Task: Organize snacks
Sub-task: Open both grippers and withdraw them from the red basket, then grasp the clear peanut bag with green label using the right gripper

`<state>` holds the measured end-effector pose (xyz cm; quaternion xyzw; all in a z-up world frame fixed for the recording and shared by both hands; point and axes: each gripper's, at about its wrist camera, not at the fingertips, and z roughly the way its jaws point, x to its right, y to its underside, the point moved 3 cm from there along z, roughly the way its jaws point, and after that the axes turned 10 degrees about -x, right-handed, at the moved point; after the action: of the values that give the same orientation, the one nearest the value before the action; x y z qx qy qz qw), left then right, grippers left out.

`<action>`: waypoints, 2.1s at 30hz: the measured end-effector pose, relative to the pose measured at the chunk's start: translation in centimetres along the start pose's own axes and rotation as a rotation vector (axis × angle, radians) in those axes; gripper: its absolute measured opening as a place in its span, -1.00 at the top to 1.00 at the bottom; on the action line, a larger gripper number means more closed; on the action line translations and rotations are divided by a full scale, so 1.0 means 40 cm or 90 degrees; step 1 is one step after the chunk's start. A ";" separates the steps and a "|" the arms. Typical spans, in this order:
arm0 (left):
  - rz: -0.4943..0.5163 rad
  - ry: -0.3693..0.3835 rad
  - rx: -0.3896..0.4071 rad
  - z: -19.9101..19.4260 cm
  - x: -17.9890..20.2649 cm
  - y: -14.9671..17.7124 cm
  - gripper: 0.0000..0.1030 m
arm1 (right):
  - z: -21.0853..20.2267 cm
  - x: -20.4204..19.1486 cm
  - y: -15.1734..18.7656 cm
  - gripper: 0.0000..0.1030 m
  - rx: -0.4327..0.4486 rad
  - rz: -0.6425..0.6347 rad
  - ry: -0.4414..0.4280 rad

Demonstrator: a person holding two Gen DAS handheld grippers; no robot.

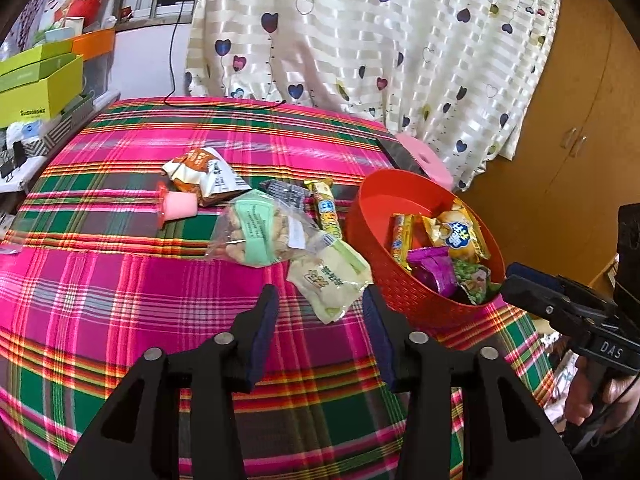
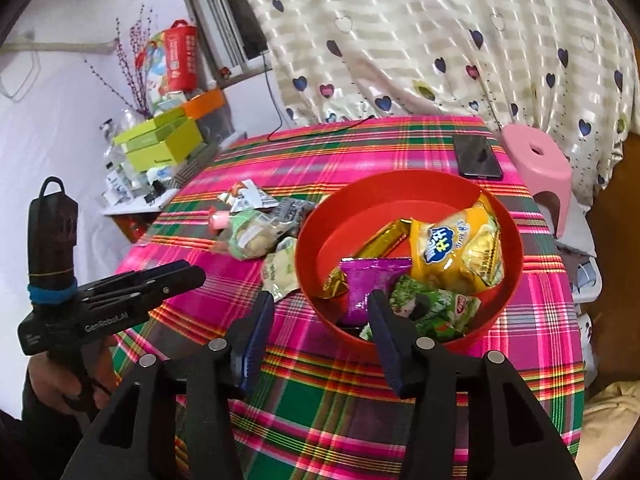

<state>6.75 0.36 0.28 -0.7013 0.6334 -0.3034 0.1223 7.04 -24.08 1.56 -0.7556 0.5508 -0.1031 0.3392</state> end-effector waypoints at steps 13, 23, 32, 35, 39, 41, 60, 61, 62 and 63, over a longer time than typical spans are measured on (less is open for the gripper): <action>-0.036 -0.014 0.011 -0.008 -0.069 -0.010 0.01 | 0.033 -0.048 -0.032 -0.02 -0.007 -0.034 -0.017; -0.063 -0.027 0.017 -0.015 -0.138 -0.005 0.01 | 0.115 -0.130 -0.079 -0.09 -0.038 -0.095 -0.036; -0.090 -0.026 0.018 -0.013 -0.207 0.003 0.01 | 0.223 -0.201 -0.148 -0.14 -0.073 -0.168 -0.044; -0.095 -0.023 0.019 -0.013 -0.224 0.003 0.01 | 0.275 -0.223 -0.190 -0.15 -0.089 -0.199 -0.040; -0.097 -0.019 0.020 -0.013 -0.244 0.002 0.01 | 0.332 -0.239 -0.229 -0.16 -0.110 -0.231 -0.036; -0.098 -0.018 0.020 -0.012 -0.254 0.001 0.01 | 0.362 -0.247 -0.251 -0.16 -0.118 -0.247 -0.037; -0.131 -0.022 0.038 -0.038 -0.324 0.017 0.01 | 0.420 -0.291 -0.243 -0.19 -0.208 -0.219 -0.088; -0.132 -0.022 0.039 -0.039 -0.327 0.017 0.01 | 0.425 -0.289 -0.250 -0.21 -0.205 -0.211 -0.087; -0.134 -0.023 0.040 -0.040 -0.332 0.017 0.01 | 0.434 -0.287 -0.257 -0.21 -0.206 -0.205 -0.087; -0.136 -0.024 0.041 -0.041 -0.336 0.017 0.01 | 0.450 -0.289 -0.260 -0.21 -0.211 -0.203 -0.084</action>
<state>5.05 13.52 -2.45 -0.7661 0.5425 -0.3218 0.1236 20.20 -4.78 -2.86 -0.8835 0.4103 -0.0143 0.2254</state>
